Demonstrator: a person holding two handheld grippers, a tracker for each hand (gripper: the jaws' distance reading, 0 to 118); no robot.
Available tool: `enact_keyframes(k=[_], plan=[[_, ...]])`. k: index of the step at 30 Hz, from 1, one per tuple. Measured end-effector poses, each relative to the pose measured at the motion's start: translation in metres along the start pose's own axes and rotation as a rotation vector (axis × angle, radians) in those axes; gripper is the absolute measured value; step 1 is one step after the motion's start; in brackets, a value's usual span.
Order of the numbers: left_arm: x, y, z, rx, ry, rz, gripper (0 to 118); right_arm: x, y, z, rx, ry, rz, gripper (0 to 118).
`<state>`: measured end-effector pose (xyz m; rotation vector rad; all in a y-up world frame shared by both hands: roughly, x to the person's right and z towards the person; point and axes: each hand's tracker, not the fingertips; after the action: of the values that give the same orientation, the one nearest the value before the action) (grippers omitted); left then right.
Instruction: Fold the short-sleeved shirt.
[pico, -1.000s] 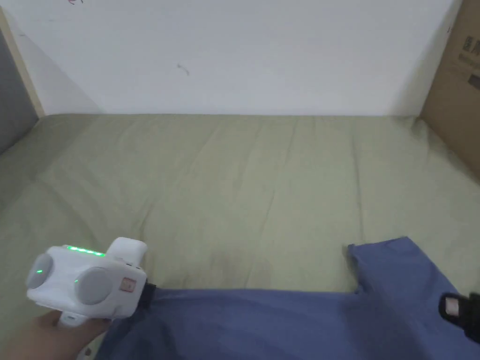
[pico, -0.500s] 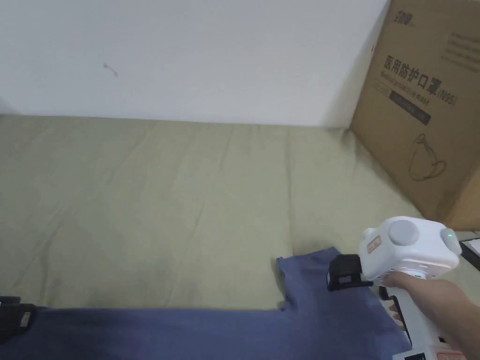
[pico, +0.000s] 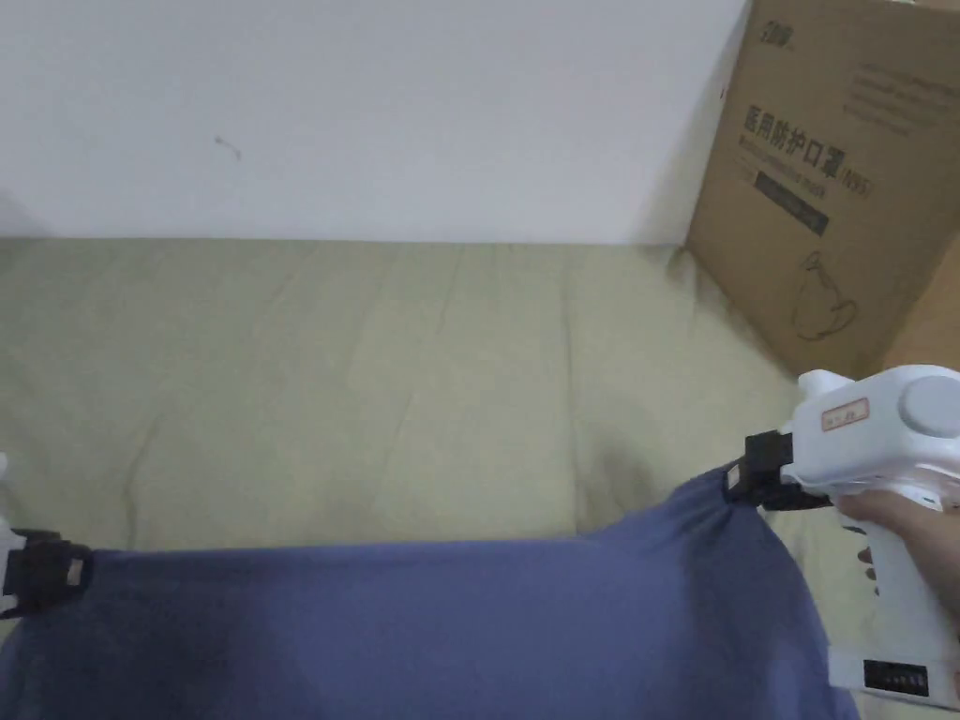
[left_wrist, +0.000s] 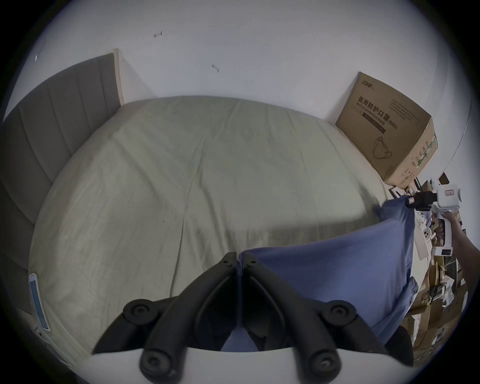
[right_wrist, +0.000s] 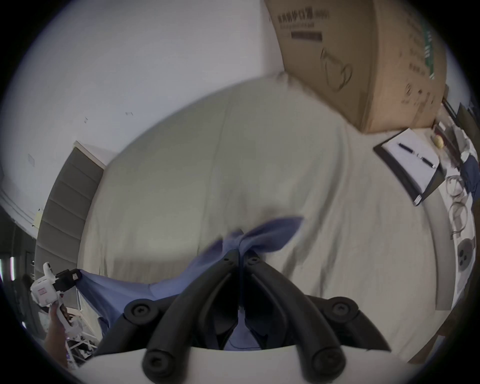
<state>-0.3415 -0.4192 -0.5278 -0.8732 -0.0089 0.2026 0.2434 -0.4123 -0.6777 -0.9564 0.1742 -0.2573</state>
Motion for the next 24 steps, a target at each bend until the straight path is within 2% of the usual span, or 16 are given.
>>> enact_keyframes(k=[5,7,9,13,15,18,21,24], plan=[[0.007,0.019,0.003,0.047,-0.001,-0.005,1,-0.021,-0.005,0.031,0.123,-0.031,0.075,2],[0.011,0.029,0.006,0.097,-0.005,-0.004,1,-0.023,0.003,0.035,0.17,-0.057,0.076,2],[0.014,0.034,0.012,0.163,-0.027,0.012,1,-0.027,0.003,0.044,0.216,-0.04,0.067,2],[0.019,0.024,0.017,0.157,-0.02,-0.013,1,-0.024,-0.008,0.057,0.239,-0.037,0.063,2],[0.015,0.006,0.023,0.138,-0.031,-0.019,1,-0.016,-0.033,0.07,0.276,-0.052,0.047,2],[-0.002,-0.033,0.046,0.143,-0.133,0.063,1,-0.002,-0.085,0.091,0.287,-0.04,0.055,2],[-0.013,-0.079,0.069,0.102,-0.144,0.11,1,0.017,-0.142,0.112,0.197,0.001,0.042,2],[-0.014,-0.129,0.09,0.04,-0.167,0.14,1,0.032,-0.194,0.131,0.135,0.003,0.024,2]])
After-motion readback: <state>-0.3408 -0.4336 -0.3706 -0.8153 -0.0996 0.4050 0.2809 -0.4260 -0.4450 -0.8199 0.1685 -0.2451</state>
